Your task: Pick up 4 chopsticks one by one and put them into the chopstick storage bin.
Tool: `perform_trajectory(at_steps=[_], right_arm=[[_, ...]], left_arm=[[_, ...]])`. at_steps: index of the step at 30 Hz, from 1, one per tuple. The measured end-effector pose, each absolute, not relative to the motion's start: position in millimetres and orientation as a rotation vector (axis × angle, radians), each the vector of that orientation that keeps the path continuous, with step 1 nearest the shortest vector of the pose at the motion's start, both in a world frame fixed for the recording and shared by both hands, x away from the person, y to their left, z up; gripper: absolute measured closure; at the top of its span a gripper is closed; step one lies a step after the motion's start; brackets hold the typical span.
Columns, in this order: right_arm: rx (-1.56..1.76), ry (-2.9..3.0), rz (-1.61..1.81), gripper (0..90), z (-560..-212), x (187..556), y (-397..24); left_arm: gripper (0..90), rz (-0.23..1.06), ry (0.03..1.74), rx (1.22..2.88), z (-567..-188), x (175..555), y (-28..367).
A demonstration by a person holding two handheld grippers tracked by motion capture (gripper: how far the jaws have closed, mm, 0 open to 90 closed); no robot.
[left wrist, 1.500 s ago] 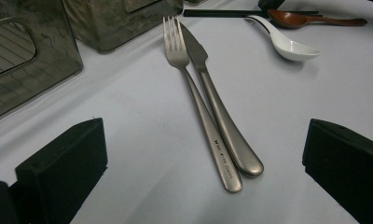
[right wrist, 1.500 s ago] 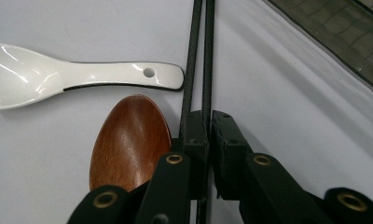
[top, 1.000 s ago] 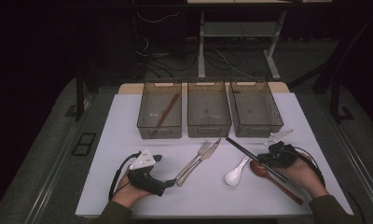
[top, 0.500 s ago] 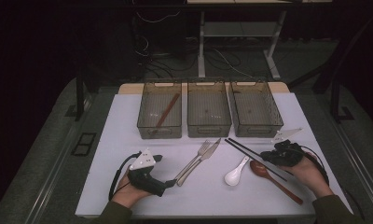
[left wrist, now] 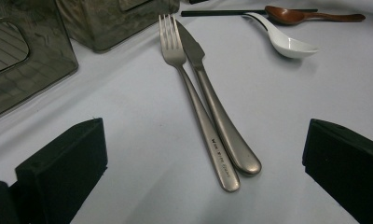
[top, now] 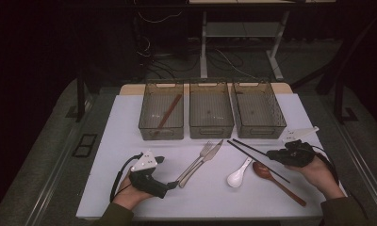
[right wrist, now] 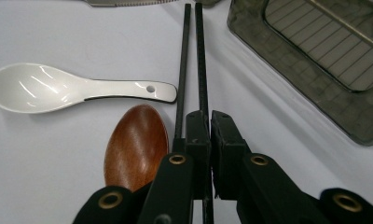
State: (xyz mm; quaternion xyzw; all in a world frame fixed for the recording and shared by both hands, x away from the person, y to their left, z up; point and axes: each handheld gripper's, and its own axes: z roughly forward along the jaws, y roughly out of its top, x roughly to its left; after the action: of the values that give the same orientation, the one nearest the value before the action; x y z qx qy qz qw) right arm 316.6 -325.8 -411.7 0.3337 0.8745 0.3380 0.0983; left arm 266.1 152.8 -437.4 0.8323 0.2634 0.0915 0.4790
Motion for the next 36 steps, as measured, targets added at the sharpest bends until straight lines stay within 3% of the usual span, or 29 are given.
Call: perform_trajectory(at_steps=[36], right_arm=[[0.893,2.516,1.218,85.9,-363,322,-306]], left_arm=[[0.0,0.225,0.621,2.039,-437,266,152]])
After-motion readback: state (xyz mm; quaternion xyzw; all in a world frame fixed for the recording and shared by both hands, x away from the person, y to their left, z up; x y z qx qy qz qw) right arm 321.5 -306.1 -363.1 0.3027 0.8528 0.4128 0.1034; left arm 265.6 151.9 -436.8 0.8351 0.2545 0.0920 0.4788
